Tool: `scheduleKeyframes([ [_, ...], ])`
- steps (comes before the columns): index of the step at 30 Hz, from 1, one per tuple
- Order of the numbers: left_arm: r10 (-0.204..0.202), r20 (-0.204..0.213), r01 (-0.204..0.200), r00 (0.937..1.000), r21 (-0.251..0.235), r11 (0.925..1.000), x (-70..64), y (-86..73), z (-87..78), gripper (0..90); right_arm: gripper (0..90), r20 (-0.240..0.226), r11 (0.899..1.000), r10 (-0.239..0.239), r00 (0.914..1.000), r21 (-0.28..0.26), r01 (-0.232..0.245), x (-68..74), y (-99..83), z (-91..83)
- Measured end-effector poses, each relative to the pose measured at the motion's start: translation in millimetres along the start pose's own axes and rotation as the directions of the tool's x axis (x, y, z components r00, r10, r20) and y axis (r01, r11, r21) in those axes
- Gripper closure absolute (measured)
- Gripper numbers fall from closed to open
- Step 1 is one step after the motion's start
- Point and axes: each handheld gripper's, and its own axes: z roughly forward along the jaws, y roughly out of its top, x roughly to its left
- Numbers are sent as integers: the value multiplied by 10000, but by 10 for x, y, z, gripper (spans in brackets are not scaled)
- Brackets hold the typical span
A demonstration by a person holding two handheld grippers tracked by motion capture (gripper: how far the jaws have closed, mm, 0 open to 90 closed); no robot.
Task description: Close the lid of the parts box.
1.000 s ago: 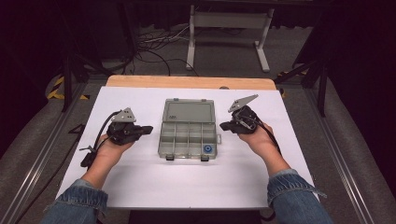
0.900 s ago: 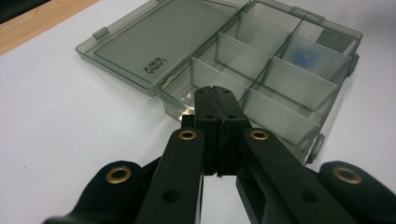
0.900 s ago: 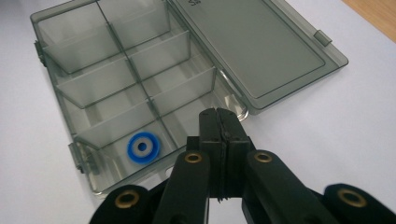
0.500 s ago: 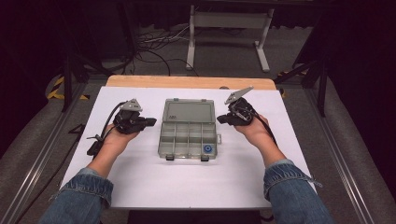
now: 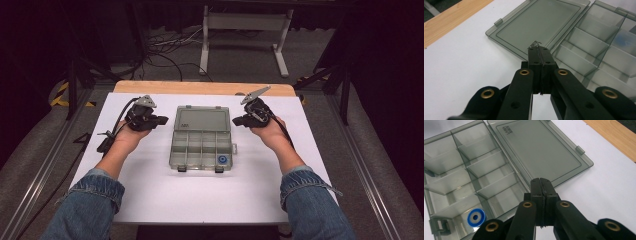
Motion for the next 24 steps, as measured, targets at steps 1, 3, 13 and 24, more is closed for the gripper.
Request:
scheduleKeyframes([
  [1,-1,0,1,10000,13,10000,6,9,3,894,900,0,10000,0,10000,0,0,0,0,0],
  [3,-44,23,44,10000,44,10000,15,23,17,893,900,30,10000,45,10000,45,-45,-25,-6,19],
  [13,-485,169,483,9987,161,9987,133,76,98,893,900,112,9997,85,9999,213,-87,-110,36,48],
  [24,-732,-73,736,9973,597,9955,198,115,227,893,900,304,9979,523,9982,357,-533,-258,-8,137],
])
